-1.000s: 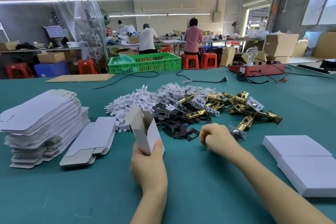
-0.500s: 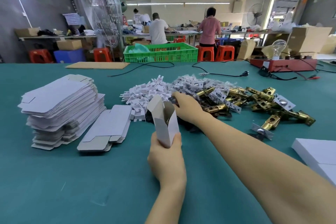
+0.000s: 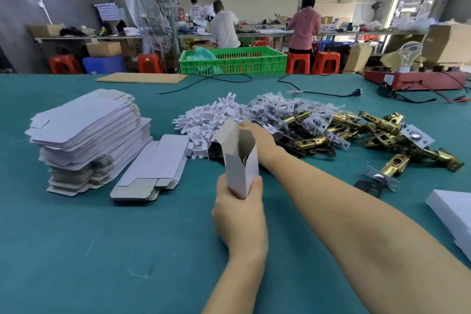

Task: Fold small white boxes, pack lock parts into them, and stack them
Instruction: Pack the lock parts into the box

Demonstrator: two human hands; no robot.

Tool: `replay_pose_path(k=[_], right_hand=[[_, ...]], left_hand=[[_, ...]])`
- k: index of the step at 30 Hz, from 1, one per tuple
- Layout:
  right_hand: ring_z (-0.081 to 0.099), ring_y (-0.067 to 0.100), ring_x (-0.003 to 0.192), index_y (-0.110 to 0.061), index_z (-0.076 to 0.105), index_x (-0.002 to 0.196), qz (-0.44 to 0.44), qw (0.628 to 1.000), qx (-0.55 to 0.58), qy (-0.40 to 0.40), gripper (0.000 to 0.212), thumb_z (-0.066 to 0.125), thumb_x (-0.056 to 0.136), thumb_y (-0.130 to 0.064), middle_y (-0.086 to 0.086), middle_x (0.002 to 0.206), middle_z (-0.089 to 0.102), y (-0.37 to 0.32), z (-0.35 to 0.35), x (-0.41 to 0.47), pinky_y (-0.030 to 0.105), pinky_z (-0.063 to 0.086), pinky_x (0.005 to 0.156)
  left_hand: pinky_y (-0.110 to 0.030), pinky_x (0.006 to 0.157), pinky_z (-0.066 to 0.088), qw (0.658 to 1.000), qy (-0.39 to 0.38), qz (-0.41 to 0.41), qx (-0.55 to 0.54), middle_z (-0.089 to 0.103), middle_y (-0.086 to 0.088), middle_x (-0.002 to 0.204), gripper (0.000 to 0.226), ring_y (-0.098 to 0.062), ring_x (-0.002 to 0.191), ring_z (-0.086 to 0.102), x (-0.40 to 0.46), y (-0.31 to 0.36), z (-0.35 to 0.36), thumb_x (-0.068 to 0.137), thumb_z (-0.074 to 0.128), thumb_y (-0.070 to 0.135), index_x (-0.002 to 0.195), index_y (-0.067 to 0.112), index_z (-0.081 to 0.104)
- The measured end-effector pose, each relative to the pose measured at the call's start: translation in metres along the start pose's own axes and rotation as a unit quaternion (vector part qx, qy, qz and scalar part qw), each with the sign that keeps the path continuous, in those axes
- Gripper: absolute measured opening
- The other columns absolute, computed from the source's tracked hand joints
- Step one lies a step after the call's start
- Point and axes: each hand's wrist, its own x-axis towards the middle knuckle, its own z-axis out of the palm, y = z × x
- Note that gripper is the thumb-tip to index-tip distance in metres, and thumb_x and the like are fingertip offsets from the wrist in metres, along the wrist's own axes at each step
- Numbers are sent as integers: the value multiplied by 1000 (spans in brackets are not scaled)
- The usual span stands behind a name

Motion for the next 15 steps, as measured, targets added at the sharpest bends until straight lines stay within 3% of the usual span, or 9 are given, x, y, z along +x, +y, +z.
replay_pose_path(k=[2,4,6,8,11,13,15], right_hand=[[53,32,106,-2,60,117,2,1000,22,22,26,45,95,0,19,117,54,0,-2,-1,41,44,91],[52,29,91,-8,59,89,23,1000,3,9,14,48,89,1,12,95,50,-1,-2,-2,35,42,74],[47,27,83,-12,48,66,44,998,20,28,24,49,83,4,7,87,45,-1,-4,-5,32,35,65],[51,29,89,-6,67,78,74,991,78,76,24,49,84,8,12,97,56,1,-6,-9,31,39,74],[58,25,103,-1,72,107,153,946,208,197,24,53,92,1,13,113,64,3,-27,-27,17,36,84],[59,18,101,-6,72,107,216,900,298,232,22,57,91,-5,6,116,65,6,-45,-46,13,35,83],[61,15,97,-10,74,100,276,839,409,228,16,64,87,-8,3,111,68,16,-65,-70,21,43,83]], left_hand=[[-15,55,37,1000,2,3,-2,58,39,68,28,15,71,54,0,0,0,82,74,28,74,40,50],[-13,54,36,1000,4,6,-3,58,39,69,28,16,71,54,1,-1,1,82,74,28,74,40,50],[-11,52,35,1000,5,11,-3,59,38,70,25,14,71,55,1,-3,1,82,74,29,76,38,51],[-13,55,37,1000,8,13,-1,63,25,68,23,8,70,57,1,-4,2,82,74,29,78,36,53],[-14,56,37,1000,10,21,1,62,21,72,23,10,68,56,0,-4,2,83,74,27,81,38,53],[-10,51,35,999,7,35,10,61,19,72,18,13,68,54,-2,-4,0,83,73,25,83,32,56],[-10,51,35,998,-5,55,20,62,16,70,18,10,68,55,-4,-3,1,84,72,23,80,28,56]])
